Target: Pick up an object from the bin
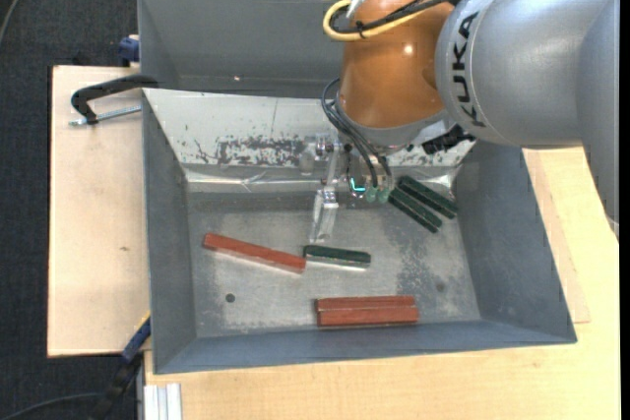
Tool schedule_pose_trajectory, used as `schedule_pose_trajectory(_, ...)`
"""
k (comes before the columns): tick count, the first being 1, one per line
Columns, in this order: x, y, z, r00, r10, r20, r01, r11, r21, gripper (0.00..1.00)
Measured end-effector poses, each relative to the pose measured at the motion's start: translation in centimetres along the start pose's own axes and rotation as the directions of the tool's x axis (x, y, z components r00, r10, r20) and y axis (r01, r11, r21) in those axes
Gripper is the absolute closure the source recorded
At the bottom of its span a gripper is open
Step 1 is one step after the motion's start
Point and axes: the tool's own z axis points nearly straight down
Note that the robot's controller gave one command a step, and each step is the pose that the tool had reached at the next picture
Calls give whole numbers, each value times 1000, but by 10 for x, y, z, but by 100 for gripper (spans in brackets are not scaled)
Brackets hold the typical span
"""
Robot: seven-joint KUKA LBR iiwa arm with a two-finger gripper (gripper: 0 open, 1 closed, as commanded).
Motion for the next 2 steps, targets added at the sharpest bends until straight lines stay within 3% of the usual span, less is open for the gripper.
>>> schedule_pose_trajectory(1, 33, -43, 110, 1000, 10, -2, -10, 1000, 2, 0)
schedule_pose_trajectory(2, 30, -41, 105, 1000, 9, 8, -9, 1000, -1, 100)
